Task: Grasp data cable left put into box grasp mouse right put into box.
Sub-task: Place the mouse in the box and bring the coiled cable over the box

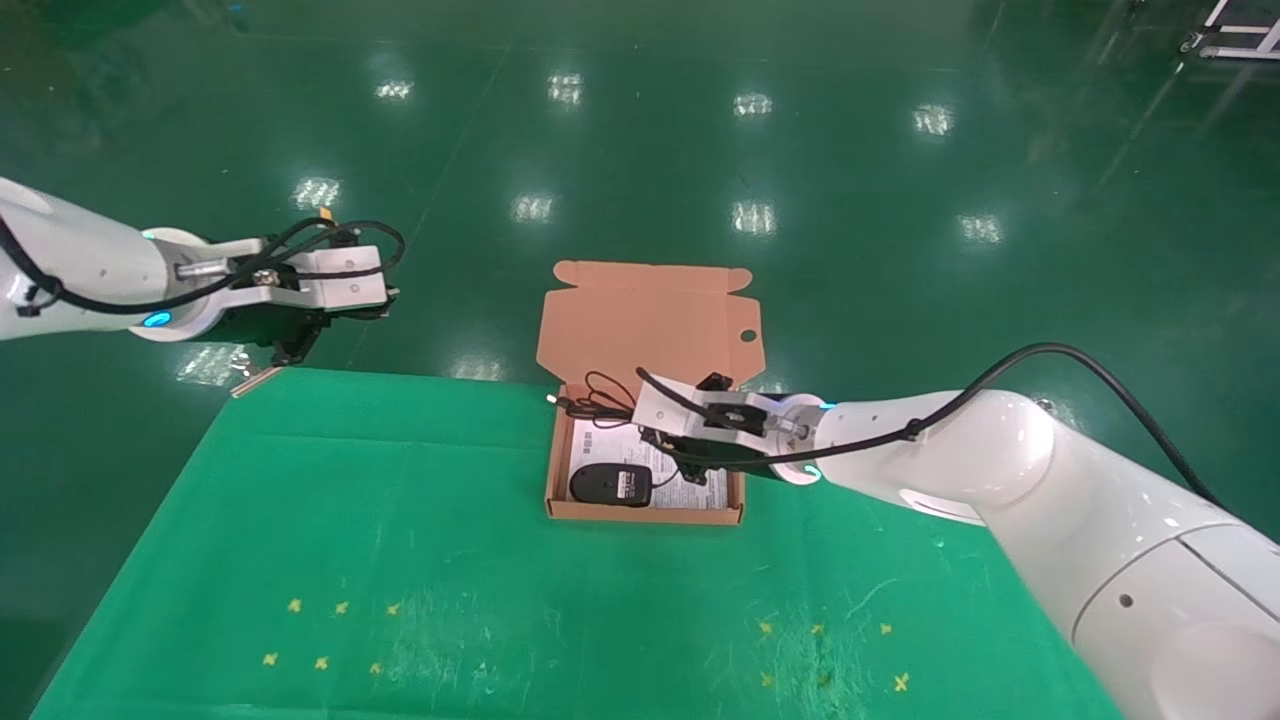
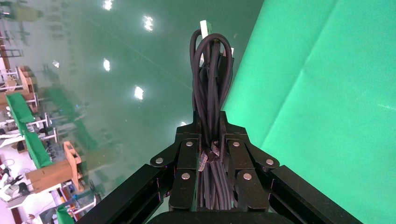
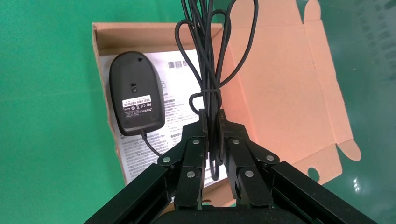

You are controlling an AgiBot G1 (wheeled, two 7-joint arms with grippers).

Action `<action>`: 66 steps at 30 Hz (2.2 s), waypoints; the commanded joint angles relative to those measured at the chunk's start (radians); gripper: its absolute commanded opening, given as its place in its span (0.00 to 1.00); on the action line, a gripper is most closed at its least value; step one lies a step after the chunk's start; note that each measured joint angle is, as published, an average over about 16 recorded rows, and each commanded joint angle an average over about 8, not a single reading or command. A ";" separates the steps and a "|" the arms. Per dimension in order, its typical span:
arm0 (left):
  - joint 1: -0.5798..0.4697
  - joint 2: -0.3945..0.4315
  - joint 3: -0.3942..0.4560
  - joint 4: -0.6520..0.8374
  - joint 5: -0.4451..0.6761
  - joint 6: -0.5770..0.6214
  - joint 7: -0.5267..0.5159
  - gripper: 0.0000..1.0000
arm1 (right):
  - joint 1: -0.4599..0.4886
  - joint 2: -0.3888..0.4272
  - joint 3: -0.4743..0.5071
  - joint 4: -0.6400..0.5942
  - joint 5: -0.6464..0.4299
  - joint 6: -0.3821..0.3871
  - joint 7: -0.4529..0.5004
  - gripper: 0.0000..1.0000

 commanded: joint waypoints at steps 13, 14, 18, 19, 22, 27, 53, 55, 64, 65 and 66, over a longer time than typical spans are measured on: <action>0.064 0.099 0.011 0.045 -0.056 -0.105 0.044 0.00 | 0.015 0.080 -0.018 0.054 -0.001 -0.010 0.035 1.00; 0.072 0.112 0.012 0.056 -0.062 -0.124 0.053 0.00 | 0.016 0.092 -0.017 0.062 0.000 -0.010 0.037 1.00; 0.109 0.166 0.015 0.111 -0.100 -0.214 0.104 0.00 | 0.025 0.156 -0.010 0.102 -0.001 -0.011 0.048 1.00; 0.119 0.182 0.016 0.128 -0.111 -0.239 0.120 0.00 | 0.027 0.173 -0.009 0.114 -0.003 -0.011 0.053 1.00; 0.142 0.232 0.023 0.186 -0.146 -0.309 0.178 0.00 | 0.034 0.224 -0.009 0.154 -0.012 -0.012 0.073 1.00; 0.164 0.295 0.052 0.268 -0.228 -0.405 0.285 0.00 | 0.041 0.303 -0.016 0.235 -0.035 -0.017 0.123 1.00; 0.143 0.321 0.311 0.335 -0.519 -0.549 0.380 1.00 | 0.058 0.460 -0.071 0.466 -0.168 -0.049 0.323 1.00; 0.144 0.319 0.306 0.333 -0.514 -0.548 0.381 1.00 | 0.056 0.459 -0.070 0.464 -0.165 -0.047 0.321 1.00; 0.121 0.271 0.298 0.270 -0.520 -0.536 0.361 1.00 | 0.062 0.461 -0.064 0.466 -0.162 -0.041 0.317 1.00; 0.111 0.264 0.295 0.262 -0.518 -0.534 0.353 1.00 | 0.066 0.463 -0.062 0.469 -0.162 -0.039 0.316 1.00; 0.100 0.256 0.291 0.255 -0.516 -0.533 0.343 1.00 | 0.073 0.465 -0.059 0.473 -0.163 -0.037 0.315 1.00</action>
